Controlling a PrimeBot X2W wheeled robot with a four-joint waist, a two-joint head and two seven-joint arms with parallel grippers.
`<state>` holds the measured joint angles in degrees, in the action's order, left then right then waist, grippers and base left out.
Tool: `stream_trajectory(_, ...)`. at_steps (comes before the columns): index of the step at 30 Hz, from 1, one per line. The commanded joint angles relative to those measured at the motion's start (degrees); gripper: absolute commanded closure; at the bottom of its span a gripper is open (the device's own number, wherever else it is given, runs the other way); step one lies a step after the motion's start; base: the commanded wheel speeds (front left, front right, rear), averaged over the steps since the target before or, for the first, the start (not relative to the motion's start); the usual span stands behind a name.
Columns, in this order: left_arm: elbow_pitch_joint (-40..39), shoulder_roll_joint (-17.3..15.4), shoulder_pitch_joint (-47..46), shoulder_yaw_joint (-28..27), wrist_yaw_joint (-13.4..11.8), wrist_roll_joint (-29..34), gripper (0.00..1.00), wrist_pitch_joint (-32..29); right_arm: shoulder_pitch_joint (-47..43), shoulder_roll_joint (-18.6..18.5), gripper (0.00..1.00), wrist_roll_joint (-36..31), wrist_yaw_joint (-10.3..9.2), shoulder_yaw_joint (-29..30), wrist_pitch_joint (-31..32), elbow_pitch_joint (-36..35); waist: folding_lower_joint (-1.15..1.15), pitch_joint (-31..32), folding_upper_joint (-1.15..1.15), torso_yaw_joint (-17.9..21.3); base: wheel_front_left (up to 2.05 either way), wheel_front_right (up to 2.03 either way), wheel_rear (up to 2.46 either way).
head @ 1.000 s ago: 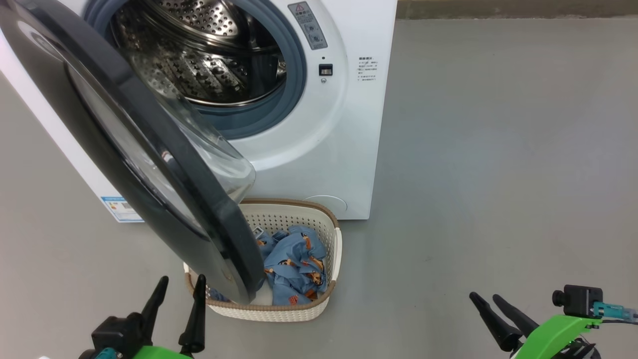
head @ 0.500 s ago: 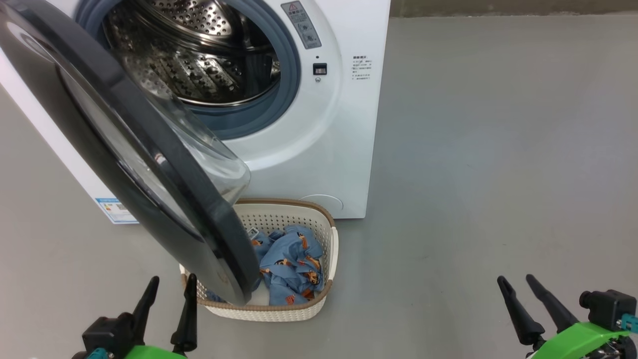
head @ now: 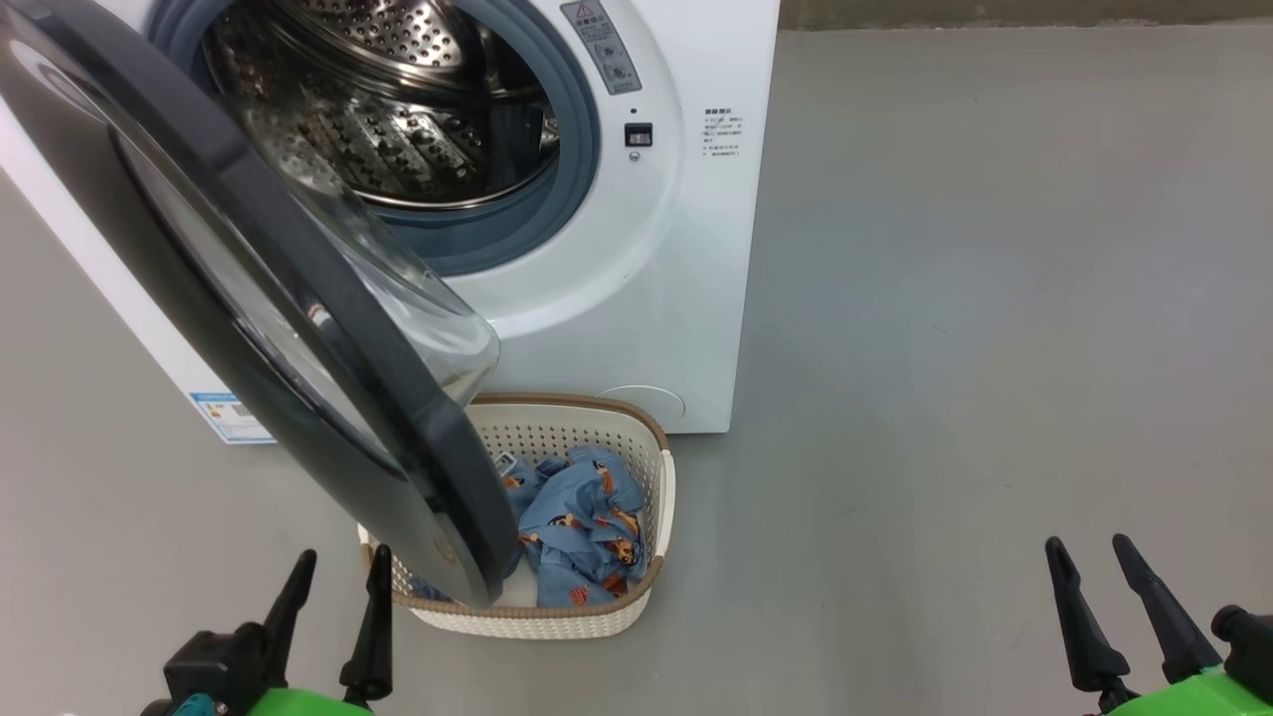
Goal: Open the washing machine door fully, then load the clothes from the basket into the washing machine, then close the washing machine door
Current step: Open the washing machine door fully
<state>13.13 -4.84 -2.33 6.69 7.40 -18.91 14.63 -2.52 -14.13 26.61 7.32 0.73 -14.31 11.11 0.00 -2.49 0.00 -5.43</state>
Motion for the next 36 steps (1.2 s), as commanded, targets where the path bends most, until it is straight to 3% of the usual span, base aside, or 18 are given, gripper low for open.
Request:
stream_trajectory(1, -1.59, -1.07, -1.57, -2.04, 0.09, 0.38, 0.00, 0.37, -0.46, -0.79, 0.00, -0.86, 0.17, -0.65, -0.68, -1.69, 0.00, -0.03, 0.00, -0.04, 0.00, 0.00, 0.00)
stream_trajectory(16, -1.61, -0.86, -1.17, -2.10, 0.09, 0.25, 0.00, 0.37, -3.40, 0.56, 0.00, -2.92, 0.17, 1.10, -0.69, -0.78, 0.00, 0.19, 0.00, -0.22, 0.00, 0.00, 0.00)
stream_trajectory(17, -1.85, -0.83, -1.26, -2.22, 0.09, -0.04, 0.13, 0.37, -3.39, 0.55, 0.00, -3.02, 0.17, 1.16, -0.69, -0.78, 0.00, 0.17, 0.00, -0.23, 0.00, 0.00, 0.00)
stream_trajectory(18, -2.25, -0.77, -1.36, -2.55, 0.09, -0.38, 0.81, 0.37, -3.41, 0.57, 0.00, -3.09, 0.17, 1.22, -0.69, -0.78, 0.00, 0.21, 0.00, -0.25, 0.00, 0.00, 0.00)
stream_trajectory(19, -2.70, -0.68, -1.43, -2.92, 0.09, -0.78, 1.00, 0.37, -3.43, 0.57, 0.00, -3.11, 0.17, 1.27, -0.69, -0.75, 0.00, 0.24, 0.00, -0.26, 0.00, 0.00, 0.00)
stream_trajectory(25, -9.16, 0.26, -2.77, -6.58, 0.09, -2.41, 1.00, 0.37, -3.78, 0.70, 0.00, -3.15, 0.17, 1.69, -0.69, -0.94, 0.00, 0.61, 0.00, -0.48, 0.00, 0.00, 0.00)
stream_trajectory(30, -19.87, 1.29, -4.71, -9.05, 0.09, -3.81, 1.00, 0.37, -3.79, 0.68, 0.00, -3.30, 0.17, 1.70, -0.69, -1.36, 0.00, 0.57, 0.00, -0.41, 0.00, 0.00, 0.00)
stream_trajectory(36, -34.30, 1.78, -5.76, -3.05, 0.09, -2.42, 1.00, 0.37, -3.32, 0.38, 0.00, -3.03, 0.17, 1.73, -0.69, -1.57, 0.00, -0.09, 0.00, -0.14, 0.00, 0.00, 0.00)
